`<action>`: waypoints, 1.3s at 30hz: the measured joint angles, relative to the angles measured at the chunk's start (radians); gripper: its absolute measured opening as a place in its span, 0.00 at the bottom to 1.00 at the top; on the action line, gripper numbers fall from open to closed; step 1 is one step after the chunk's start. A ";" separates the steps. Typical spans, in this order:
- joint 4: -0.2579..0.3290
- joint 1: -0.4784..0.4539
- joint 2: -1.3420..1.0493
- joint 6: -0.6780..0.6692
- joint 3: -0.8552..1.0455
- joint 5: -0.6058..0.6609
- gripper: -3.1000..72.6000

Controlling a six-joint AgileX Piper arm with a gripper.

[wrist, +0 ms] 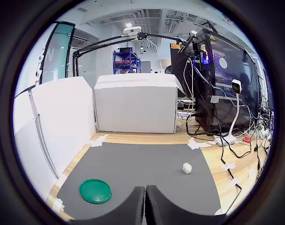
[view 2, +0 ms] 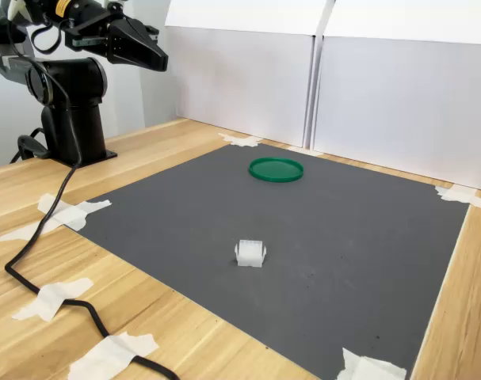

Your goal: Grasp a white terminal and put it on the green lid.

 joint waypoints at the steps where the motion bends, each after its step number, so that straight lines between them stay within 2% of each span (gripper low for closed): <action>1: 0.000 0.000 0.000 0.000 0.000 0.000 0.02; 27: -0.001 0.000 0.000 0.000 0.000 0.001 0.02; 31: -0.020 0.000 0.011 0.000 0.000 0.001 0.02; 39: -0.112 0.000 0.187 0.000 -0.102 0.010 0.02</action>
